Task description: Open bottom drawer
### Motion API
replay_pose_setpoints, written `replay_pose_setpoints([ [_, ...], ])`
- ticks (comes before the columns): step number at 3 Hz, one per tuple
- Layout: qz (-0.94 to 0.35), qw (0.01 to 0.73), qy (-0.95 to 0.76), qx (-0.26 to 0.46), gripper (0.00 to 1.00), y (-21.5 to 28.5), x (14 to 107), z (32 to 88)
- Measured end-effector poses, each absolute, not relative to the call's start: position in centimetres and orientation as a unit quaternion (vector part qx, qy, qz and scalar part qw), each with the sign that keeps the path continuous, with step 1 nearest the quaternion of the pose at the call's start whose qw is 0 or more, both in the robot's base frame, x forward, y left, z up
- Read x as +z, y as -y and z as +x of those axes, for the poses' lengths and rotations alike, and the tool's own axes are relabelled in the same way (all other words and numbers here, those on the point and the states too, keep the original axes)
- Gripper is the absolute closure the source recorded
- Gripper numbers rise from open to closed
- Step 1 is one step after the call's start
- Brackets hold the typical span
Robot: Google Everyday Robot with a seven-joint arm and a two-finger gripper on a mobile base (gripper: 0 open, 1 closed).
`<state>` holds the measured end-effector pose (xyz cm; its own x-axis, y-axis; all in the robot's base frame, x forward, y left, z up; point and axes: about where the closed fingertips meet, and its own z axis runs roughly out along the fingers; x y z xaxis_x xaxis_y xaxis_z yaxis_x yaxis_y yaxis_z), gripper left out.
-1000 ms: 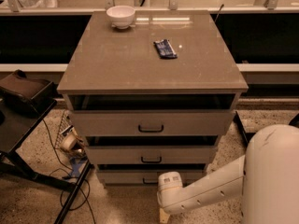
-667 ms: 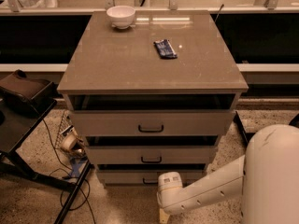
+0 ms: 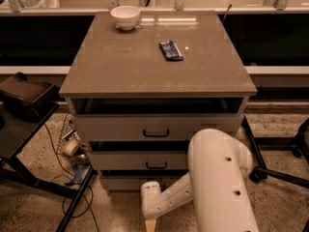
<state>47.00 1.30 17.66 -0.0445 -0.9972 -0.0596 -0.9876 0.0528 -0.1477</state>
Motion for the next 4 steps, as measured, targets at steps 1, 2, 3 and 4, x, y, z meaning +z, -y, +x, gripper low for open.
replay_pose_setpoints([
  [1,-0.687,0.073,-0.722,-0.033,0.00,-1.6,17.4,47.2],
  [2,-0.689,0.071,-0.720,-0.048,0.00,-1.4,16.6,47.4],
  [3,-0.696,0.056,-0.712,-0.077,0.00,-1.1,14.6,49.6],
  [4,-0.699,0.044,-0.707,-0.097,0.00,-0.7,13.5,51.2],
])
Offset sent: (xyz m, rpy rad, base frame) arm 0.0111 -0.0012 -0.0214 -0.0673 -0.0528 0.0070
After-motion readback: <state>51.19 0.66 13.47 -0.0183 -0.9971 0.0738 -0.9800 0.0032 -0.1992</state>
